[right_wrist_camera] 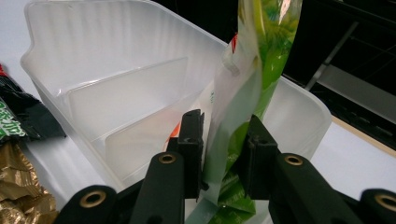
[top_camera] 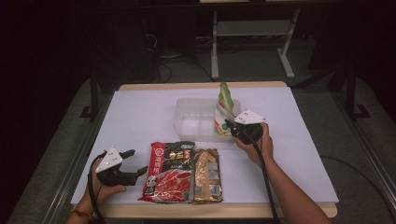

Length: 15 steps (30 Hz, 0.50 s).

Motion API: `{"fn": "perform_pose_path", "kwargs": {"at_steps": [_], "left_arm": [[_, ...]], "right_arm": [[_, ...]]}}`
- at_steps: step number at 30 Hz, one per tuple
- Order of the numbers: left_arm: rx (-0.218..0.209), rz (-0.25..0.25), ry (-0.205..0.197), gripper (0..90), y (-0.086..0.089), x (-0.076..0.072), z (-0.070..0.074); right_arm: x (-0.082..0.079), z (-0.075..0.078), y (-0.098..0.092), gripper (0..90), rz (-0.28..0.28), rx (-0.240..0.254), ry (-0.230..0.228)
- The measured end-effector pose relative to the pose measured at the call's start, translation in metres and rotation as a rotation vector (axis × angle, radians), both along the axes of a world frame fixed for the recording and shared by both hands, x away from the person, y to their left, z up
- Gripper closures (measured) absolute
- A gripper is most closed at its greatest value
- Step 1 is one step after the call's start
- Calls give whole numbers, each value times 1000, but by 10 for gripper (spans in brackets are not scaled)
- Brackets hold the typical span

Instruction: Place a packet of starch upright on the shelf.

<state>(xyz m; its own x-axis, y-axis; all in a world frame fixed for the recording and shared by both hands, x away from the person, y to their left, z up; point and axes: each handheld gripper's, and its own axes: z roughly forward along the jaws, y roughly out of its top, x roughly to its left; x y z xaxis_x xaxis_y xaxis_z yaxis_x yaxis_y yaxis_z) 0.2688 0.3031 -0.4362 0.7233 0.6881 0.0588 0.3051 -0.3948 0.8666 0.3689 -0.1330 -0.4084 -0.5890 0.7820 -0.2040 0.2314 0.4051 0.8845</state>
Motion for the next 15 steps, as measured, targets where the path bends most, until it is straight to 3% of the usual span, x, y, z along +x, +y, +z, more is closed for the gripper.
{"fn": "perform_pose_path", "kwargs": {"at_steps": [15], "left_arm": [[5, -5, 0, 184, -1, 0, 0]], "right_arm": [[-4, 6, -7, 699, 0, 30, 7]]}}
